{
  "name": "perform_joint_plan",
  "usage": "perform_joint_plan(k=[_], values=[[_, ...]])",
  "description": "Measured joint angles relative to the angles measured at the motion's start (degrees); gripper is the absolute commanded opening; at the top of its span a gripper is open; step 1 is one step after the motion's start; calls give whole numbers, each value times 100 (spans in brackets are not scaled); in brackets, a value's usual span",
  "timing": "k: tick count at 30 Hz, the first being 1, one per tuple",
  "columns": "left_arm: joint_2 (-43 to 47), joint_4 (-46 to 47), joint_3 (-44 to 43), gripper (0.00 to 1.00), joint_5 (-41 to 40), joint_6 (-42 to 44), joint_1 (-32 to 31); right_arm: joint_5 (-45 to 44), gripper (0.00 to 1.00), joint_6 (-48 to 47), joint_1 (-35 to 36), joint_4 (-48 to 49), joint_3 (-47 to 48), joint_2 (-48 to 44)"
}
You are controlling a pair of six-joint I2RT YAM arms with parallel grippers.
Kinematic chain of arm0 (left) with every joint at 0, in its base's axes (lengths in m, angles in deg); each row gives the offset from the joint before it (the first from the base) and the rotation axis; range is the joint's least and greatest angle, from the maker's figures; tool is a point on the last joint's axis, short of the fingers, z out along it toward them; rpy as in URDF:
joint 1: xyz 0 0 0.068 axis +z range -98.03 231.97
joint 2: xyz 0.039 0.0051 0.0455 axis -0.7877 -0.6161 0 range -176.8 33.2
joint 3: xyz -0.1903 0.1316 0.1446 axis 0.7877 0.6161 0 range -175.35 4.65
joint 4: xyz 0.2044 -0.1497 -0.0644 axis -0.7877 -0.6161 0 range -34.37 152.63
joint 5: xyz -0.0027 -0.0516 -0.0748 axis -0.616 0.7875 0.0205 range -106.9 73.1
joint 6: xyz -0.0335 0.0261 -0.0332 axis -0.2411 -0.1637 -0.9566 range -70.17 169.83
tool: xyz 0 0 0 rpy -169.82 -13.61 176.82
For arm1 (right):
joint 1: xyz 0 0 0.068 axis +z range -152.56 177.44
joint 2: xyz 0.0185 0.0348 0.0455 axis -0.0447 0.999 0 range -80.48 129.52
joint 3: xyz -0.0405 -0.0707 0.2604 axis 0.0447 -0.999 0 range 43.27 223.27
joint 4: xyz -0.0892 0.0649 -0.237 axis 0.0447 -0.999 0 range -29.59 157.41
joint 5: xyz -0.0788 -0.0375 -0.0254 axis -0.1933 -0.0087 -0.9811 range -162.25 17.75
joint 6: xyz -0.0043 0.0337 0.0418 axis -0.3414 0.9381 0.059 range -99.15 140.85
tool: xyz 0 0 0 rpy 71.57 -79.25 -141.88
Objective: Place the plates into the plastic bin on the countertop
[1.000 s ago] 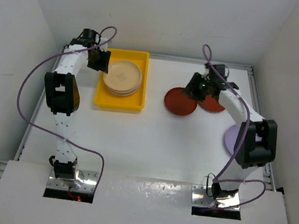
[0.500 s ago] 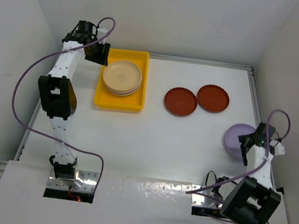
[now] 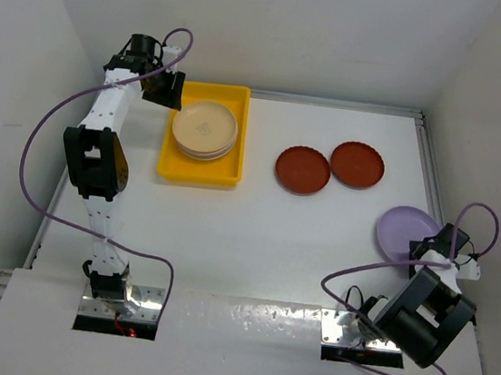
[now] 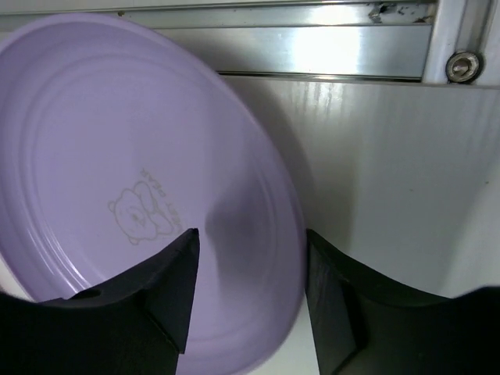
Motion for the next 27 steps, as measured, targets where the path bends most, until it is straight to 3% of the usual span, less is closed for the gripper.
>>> perform_joint_plan(k=[1, 3, 6, 14, 20, 24, 27], values=[[0, -2, 0, 62, 2, 0, 0, 15, 49, -31, -7, 59, 26, 70], [2, -4, 0, 62, 7, 0, 0, 59, 32, -72, -24, 192, 39, 195], [2, -2, 7, 62, 9, 20, 0, 107, 0, -55, -28, 229, 20, 249], [50, -37, 92, 66, 177, 133, 0, -175, 0, -79, 243, -249, 142, -686], [87, -46, 90, 67, 754, 186, 0, -726, 0, -208, 1130, -295, 1080, -1620], [109, -66, 52, 70, 1172, 197, 0, -957, 0, -203, 1827, -251, 1915, -1458], [142, -76, 17, 70, 1322, 221, -20, -1108, 0, -138, 2669, -42, 2039, -1119]])
